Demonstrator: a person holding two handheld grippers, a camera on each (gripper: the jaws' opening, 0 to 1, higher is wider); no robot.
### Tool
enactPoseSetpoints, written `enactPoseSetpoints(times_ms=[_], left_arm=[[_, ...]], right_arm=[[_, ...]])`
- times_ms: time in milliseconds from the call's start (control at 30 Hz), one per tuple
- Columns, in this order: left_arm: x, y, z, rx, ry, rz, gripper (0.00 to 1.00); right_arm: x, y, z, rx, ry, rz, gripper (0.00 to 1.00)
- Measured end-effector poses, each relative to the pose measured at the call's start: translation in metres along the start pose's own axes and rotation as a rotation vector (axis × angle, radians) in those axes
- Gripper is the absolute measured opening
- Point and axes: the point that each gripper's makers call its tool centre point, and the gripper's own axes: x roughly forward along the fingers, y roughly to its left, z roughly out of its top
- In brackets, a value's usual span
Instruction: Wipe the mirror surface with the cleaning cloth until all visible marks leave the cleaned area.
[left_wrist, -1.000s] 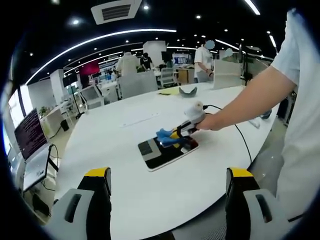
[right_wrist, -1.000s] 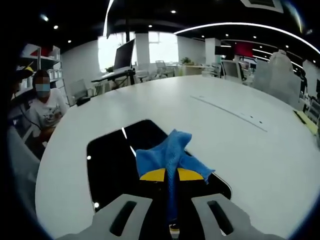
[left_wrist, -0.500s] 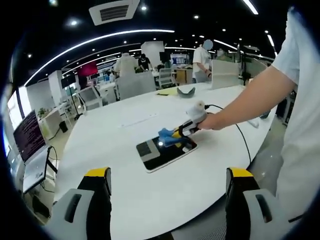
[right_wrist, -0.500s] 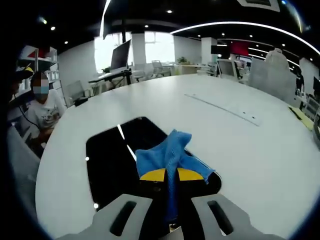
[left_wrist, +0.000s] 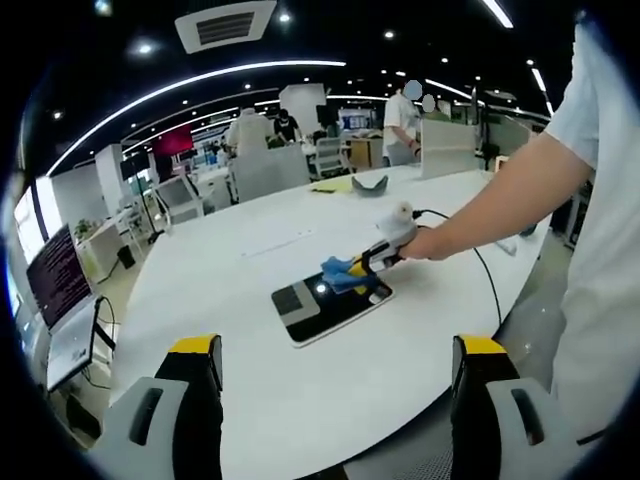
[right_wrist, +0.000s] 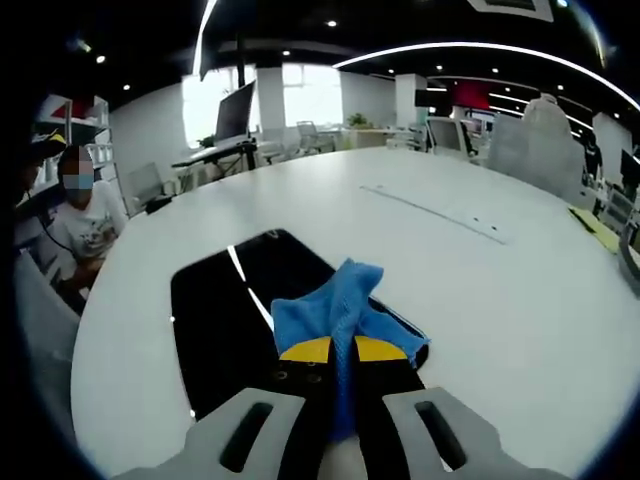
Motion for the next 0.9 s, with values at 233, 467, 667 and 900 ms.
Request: enactPoseSetpoints(times_ms=[233, 467, 667, 900], left_arm=[[0.001, -0.001, 0.0, 0.005, 0.001, -0.005, 0.96], [0.004, -0.004, 0.001, 0.005, -0.002, -0.014, 0.96], [0.005, -0.006, 0.003, 0.013, -0.001, -0.02, 0.96], [0.006, -0.009, 0.006, 0.017, 0.0, -0.024, 0.96]], right_arm=[[-0.006, 0.001, -0.001, 0.005, 0.002, -0.007, 0.02], [-0.012, -0.001, -0.005, 0.013, -0.004, -0.02, 0.02], [-0.015, -0.004, -0.007, 0.024, -0.012, -0.029, 0.02], [-0.017, -0.006, -0.009, 0.032, -0.02, -0.038, 0.02]])
